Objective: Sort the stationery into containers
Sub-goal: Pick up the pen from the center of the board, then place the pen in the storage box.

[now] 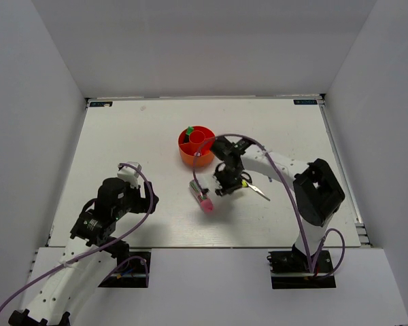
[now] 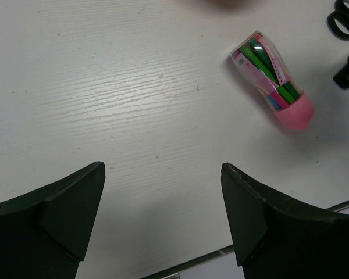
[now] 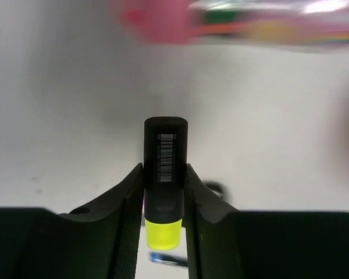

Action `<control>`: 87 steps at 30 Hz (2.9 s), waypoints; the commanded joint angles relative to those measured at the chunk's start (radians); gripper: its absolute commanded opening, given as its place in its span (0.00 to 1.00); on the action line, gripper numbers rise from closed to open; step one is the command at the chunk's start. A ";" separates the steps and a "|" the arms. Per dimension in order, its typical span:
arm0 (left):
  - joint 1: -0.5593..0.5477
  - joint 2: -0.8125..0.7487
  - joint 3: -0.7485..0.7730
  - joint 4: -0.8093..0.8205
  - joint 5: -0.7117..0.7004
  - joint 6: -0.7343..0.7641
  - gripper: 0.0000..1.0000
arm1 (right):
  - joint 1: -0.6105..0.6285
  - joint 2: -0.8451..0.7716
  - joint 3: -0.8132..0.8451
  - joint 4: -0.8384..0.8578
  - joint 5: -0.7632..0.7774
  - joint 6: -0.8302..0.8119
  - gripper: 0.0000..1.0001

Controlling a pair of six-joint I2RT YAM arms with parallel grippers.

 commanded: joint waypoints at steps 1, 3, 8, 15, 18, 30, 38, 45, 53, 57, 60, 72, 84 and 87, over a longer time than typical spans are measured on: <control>0.006 -0.002 -0.009 -0.004 -0.003 0.005 0.91 | 0.022 -0.005 0.251 0.018 0.004 0.329 0.00; 0.006 0.003 -0.012 -0.002 -0.008 0.007 0.91 | 0.021 0.029 0.420 0.034 0.005 0.461 0.00; 0.006 0.009 -0.013 -0.002 -0.009 0.004 0.91 | 0.024 0.063 0.541 0.200 0.035 0.644 0.00; 0.006 0.024 -0.015 -0.005 -0.011 0.004 0.91 | 0.004 0.129 0.653 0.454 -0.114 0.770 0.00; 0.006 0.026 -0.013 -0.005 -0.011 0.005 0.91 | -0.005 0.158 0.613 0.671 -0.209 0.773 0.00; 0.006 0.023 -0.015 -0.010 -0.040 0.007 0.92 | -0.111 0.385 0.765 1.070 -0.355 1.083 0.00; 0.006 0.037 -0.015 -0.008 -0.029 0.010 0.92 | -0.175 0.428 0.741 1.130 -0.511 1.178 0.00; 0.006 0.044 -0.016 -0.008 -0.045 0.010 0.92 | -0.200 0.506 0.811 1.093 -0.780 1.158 0.00; 0.007 0.056 -0.016 -0.011 -0.054 0.010 0.92 | -0.212 0.567 0.848 1.061 -0.913 1.063 0.00; 0.006 0.063 -0.016 0.002 -0.054 0.013 0.93 | -0.228 0.601 0.882 1.045 -0.923 1.041 0.00; 0.013 0.069 -0.013 -0.008 -0.048 0.014 0.93 | -0.235 0.620 0.899 1.041 -0.935 1.040 0.00; 0.020 0.078 -0.010 -0.004 -0.040 0.016 0.93 | -0.243 0.669 0.945 1.015 -0.967 1.014 0.00; 0.020 0.073 -0.015 -0.010 -0.038 0.017 0.93 | -0.235 0.693 0.948 1.004 -0.969 1.011 0.00; 0.021 0.075 -0.013 -0.010 -0.038 0.017 0.93 | -0.237 0.695 0.946 1.001 -0.973 1.009 0.00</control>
